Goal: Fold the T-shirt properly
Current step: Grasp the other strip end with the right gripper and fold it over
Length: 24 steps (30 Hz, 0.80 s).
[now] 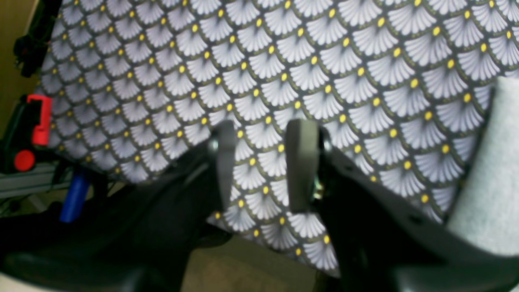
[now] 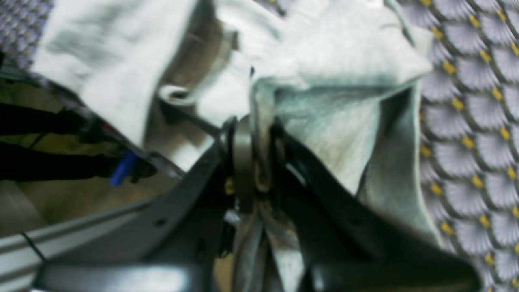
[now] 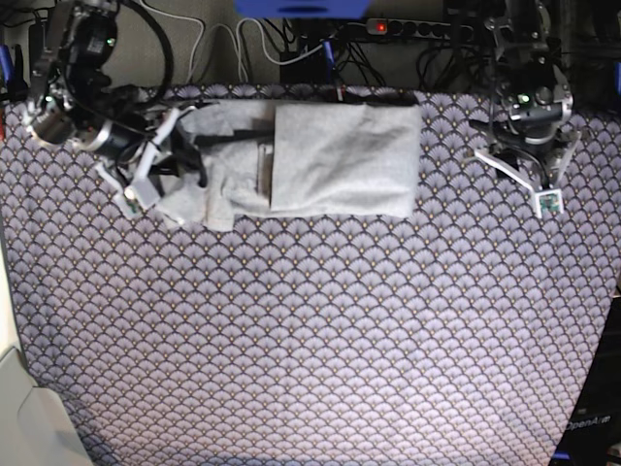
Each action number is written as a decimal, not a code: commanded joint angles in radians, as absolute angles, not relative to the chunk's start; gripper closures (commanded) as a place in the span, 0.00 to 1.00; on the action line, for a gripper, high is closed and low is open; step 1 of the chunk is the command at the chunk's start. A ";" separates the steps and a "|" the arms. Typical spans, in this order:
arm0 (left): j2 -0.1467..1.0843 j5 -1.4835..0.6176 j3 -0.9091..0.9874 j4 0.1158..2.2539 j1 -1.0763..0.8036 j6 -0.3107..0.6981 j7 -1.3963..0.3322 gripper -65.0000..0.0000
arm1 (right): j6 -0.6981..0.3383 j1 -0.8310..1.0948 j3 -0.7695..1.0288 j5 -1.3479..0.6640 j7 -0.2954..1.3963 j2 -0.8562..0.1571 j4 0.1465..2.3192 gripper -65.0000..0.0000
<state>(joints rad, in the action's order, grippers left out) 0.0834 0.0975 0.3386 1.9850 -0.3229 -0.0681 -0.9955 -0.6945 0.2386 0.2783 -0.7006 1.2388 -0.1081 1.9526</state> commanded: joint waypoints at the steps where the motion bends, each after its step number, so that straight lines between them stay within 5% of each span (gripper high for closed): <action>1: 0.090 0.105 0.341 2.000 -0.320 -0.073 -0.977 0.67 | -0.698 0.222 0.266 -0.728 1.219 -0.104 1.972 1.00; 24: 0.205 0.107 0.483 1.963 -0.306 -0.073 -0.975 0.66 | -0.698 0.173 -0.047 -0.727 1.213 0.087 1.966 1.00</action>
